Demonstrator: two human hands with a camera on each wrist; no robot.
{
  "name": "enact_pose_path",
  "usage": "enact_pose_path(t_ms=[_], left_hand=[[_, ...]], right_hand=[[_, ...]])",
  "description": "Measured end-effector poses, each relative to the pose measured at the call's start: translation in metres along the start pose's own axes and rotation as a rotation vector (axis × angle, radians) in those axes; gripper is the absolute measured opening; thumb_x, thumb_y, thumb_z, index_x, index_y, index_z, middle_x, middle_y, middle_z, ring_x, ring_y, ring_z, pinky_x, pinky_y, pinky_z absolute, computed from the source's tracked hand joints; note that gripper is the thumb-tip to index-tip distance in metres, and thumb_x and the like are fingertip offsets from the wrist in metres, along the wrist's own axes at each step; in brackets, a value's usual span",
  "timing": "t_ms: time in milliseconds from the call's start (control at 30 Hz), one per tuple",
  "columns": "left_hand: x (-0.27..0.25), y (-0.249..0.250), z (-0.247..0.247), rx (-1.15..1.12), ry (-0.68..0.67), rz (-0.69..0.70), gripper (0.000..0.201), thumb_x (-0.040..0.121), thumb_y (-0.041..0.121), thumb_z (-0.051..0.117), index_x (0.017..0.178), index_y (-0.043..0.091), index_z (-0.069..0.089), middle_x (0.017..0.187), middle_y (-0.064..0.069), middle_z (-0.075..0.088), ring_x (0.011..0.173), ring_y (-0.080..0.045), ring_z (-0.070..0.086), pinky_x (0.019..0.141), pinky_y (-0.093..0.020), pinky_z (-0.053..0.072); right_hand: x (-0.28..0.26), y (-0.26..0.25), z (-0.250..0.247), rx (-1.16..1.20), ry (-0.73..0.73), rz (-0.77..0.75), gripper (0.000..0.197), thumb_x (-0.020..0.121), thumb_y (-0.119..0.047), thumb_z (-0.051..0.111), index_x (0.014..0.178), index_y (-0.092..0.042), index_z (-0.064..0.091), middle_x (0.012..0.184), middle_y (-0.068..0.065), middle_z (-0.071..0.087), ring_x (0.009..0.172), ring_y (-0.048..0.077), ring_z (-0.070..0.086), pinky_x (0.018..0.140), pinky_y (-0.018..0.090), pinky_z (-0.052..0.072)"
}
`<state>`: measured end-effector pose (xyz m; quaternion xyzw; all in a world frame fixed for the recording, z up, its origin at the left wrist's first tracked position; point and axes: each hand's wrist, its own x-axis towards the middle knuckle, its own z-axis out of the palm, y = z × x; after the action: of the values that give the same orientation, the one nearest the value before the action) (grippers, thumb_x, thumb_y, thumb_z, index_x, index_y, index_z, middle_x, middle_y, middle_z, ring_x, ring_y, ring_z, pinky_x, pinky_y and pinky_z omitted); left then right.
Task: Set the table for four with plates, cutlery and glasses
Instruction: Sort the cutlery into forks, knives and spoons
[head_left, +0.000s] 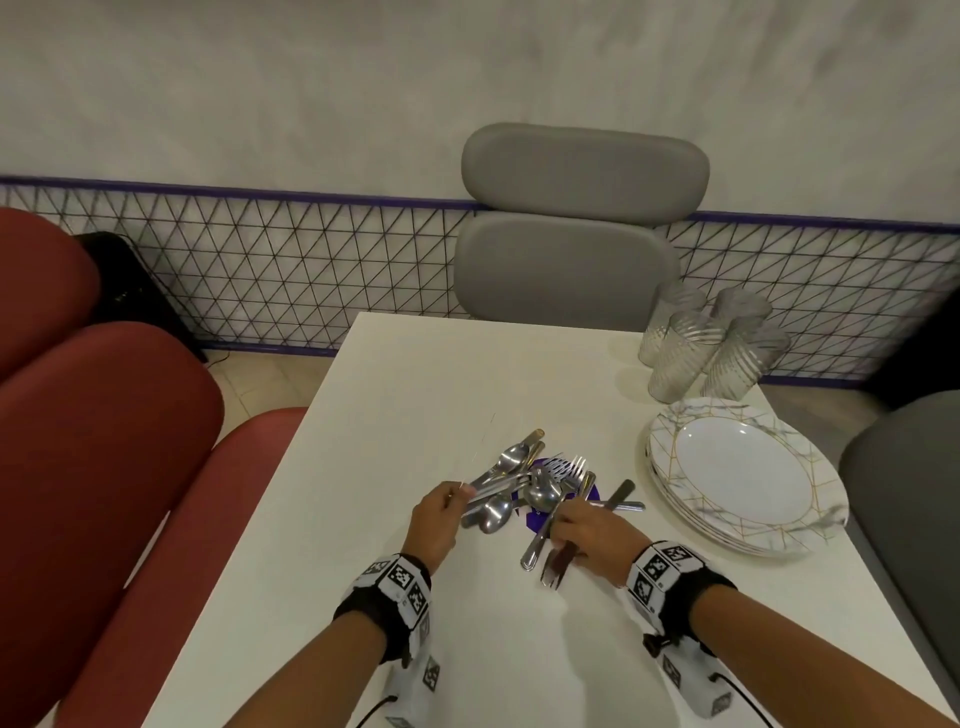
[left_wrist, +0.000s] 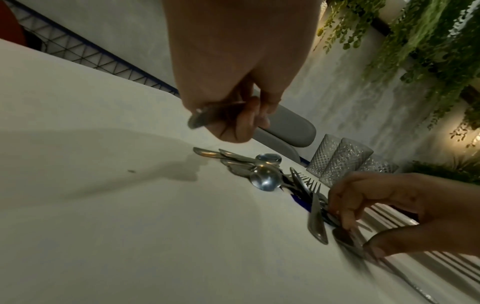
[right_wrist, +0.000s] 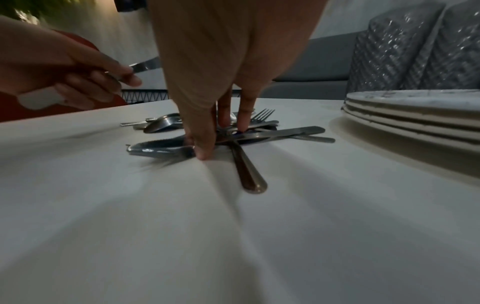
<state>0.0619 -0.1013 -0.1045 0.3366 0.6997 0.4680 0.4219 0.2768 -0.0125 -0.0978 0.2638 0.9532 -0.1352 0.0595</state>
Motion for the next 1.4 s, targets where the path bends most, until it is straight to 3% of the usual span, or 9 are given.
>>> enact_pose_path(t_ms=[233,333,567,667,733,1000,1133,1267,1400], left_hand=[[-0.008,0.009,0.004,-0.133,-0.085,-0.022,0.021,0.098,0.019,0.043,0.098,0.012,0.062,0.066,-0.003,0.057,0.052,-0.011,0.048,0.044,-0.021,0.04],[-0.007,0.01,0.005,-0.15,-0.094,-0.023,0.019,0.098,0.019,0.043,0.101,0.011,0.06,0.068,-0.003,0.06,0.056,-0.012,0.052,0.047,-0.022,0.043],[-0.008,0.029,0.014,-0.246,-0.145,-0.052,0.033,0.098,0.036,0.043,0.101,0.007,0.058,0.077,-0.007,0.063,0.066,-0.019,0.059,0.058,-0.03,0.051],[-0.009,0.04,0.019,-0.268,-0.18,-0.092,0.048,0.097,0.049,0.036,0.099,0.008,0.062,0.077,-0.011,0.066,0.067,-0.022,0.063,0.067,-0.034,0.055],[-0.013,0.047,0.022,-0.321,-0.186,-0.105,0.049,0.097,0.048,0.035,0.094,0.007,0.061,0.068,-0.01,0.063,0.054,-0.019,0.061,0.055,-0.03,0.055],[-0.009,0.036,0.011,-0.318,-0.102,-0.025,0.026,0.1,0.027,0.038,0.085,0.012,0.052,0.05,0.007,0.041,0.037,-0.006,0.029,0.036,-0.016,0.022],[0.003,0.031,-0.004,-0.313,-0.049,-0.031,0.023,0.1,0.02,0.035,0.093,0.01,0.054,0.052,0.003,0.045,0.038,-0.007,0.033,0.037,-0.018,0.026],[0.012,0.026,-0.013,-0.315,0.0,-0.067,0.023,0.099,0.018,0.035,0.092,0.01,0.056,0.05,0.001,0.047,0.037,-0.008,0.034,0.037,-0.018,0.027],[0.021,0.022,-0.016,-0.323,0.025,-0.087,0.023,0.099,0.018,0.036,0.09,0.01,0.056,0.05,0.001,0.047,0.036,-0.009,0.034,0.037,-0.018,0.026]], right_hand=[[0.009,-0.011,-0.03,0.098,0.065,-0.002,0.015,0.086,-0.013,0.053,0.075,-0.02,0.046,0.077,-0.011,0.046,0.075,0.007,0.044,0.064,0.007,0.029],[0.016,-0.02,-0.058,0.282,0.219,0.085,0.014,0.086,-0.015,0.056,0.076,-0.02,0.048,0.074,-0.013,0.05,0.067,0.0,0.047,0.064,0.013,0.034],[0.057,-0.032,-0.11,0.978,0.394,0.28,0.025,0.07,-0.013,0.078,0.068,-0.017,0.053,0.069,0.005,0.06,0.066,0.02,0.057,0.072,0.038,0.05],[0.074,-0.041,-0.111,1.137,0.372,0.338,0.025,0.073,-0.011,0.076,0.068,-0.013,0.051,0.066,0.006,0.06,0.06,0.018,0.057,0.064,0.032,0.05],[0.082,-0.044,-0.105,1.181,0.407,0.395,0.027,0.074,-0.011,0.076,0.066,-0.013,0.05,0.064,0.004,0.058,0.057,0.015,0.055,0.06,0.026,0.046],[0.097,-0.022,-0.075,0.901,0.382,0.521,0.027,0.091,-0.036,0.052,0.088,-0.01,0.05,0.081,0.001,0.054,0.075,0.017,0.05,0.066,0.025,0.039],[0.102,0.014,-0.065,0.623,0.3,0.571,0.018,0.093,-0.005,0.039,0.091,-0.013,0.056,0.097,0.009,0.06,0.085,0.02,0.052,0.058,0.018,0.037],[0.112,0.041,-0.054,0.225,0.126,0.541,0.033,0.091,-0.002,0.035,0.109,-0.014,0.06,0.118,0.009,0.059,0.111,0.025,0.05,0.089,0.03,0.042],[0.125,0.047,-0.051,-0.183,-0.056,0.279,0.04,0.091,-0.008,0.042,0.13,-0.019,0.046,0.131,0.005,0.049,0.122,0.023,0.04,0.1,0.032,0.035]])
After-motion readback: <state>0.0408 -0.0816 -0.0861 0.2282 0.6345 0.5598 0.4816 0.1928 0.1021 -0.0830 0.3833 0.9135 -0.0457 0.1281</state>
